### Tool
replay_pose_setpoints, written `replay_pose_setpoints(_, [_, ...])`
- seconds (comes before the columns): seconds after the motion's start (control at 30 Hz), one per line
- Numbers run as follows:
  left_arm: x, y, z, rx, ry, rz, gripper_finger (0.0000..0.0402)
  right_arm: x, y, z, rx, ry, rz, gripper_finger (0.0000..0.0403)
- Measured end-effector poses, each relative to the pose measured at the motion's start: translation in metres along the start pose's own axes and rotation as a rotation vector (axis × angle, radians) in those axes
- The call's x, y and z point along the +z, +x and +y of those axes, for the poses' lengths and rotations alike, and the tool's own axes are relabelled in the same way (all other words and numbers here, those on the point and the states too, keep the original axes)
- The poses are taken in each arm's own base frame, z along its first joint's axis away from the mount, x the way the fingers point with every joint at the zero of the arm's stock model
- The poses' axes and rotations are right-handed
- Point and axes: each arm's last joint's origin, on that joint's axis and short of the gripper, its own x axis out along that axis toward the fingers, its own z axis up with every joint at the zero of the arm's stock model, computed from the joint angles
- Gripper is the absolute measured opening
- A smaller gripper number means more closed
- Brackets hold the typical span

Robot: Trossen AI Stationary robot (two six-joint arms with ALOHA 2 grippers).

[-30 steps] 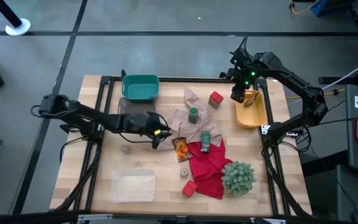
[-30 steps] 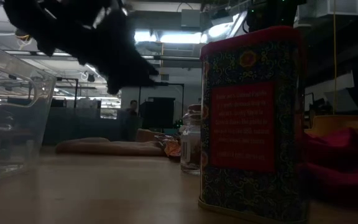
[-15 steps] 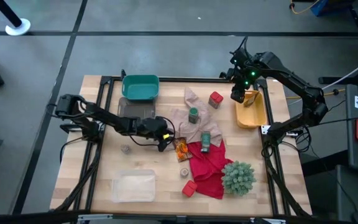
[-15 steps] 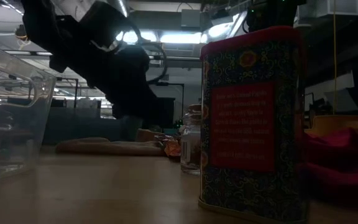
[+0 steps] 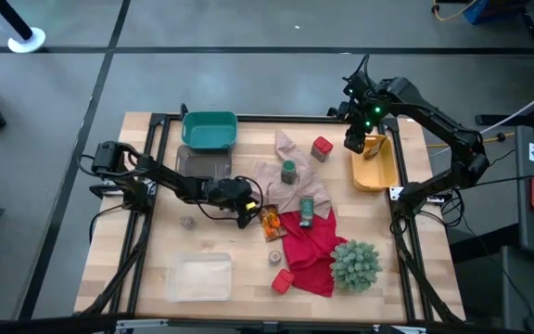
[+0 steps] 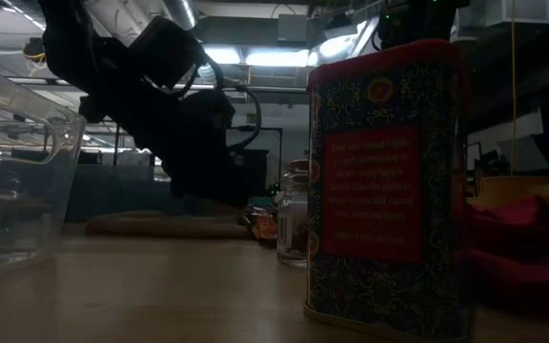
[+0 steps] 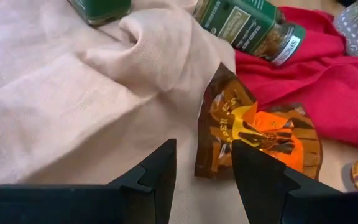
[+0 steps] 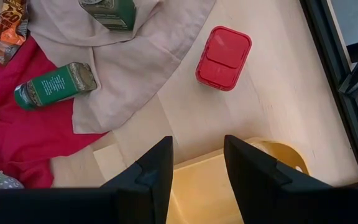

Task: Sort spices by type
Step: Put the orange seasoning bag into the yellow bin

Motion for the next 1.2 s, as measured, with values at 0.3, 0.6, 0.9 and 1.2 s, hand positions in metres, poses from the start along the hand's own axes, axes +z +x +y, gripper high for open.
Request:
replay_pose_setpoints(0.3, [-0.006, 0.006, 0.003, 0.012, -0.008, 0.022, 0.014, 0.002, 0.0, -0.001, -0.007, -0.005, -0.021, 0.0143])
replay_pose_setpoints(0.6, [-0.009, 0.016, 0.0, 0.013, 0.009, 0.044, 0.014, 0.002, 0.0, -0.001, -0.007, -0.004, -0.02, 0.0143])
replay_pose_setpoints(0.9, [-0.009, 0.019, -0.006, -0.008, 0.052, 0.033, 0.014, 0.002, 0.0, -0.001, -0.007, -0.005, -0.02, 0.0143])
replay_pose_setpoints(1.2, [-0.008, 0.019, -0.01, -0.042, 0.113, 0.022, 0.0133, 0.002, 0.0, -0.001, -0.007, -0.004, -0.019, 0.0143])
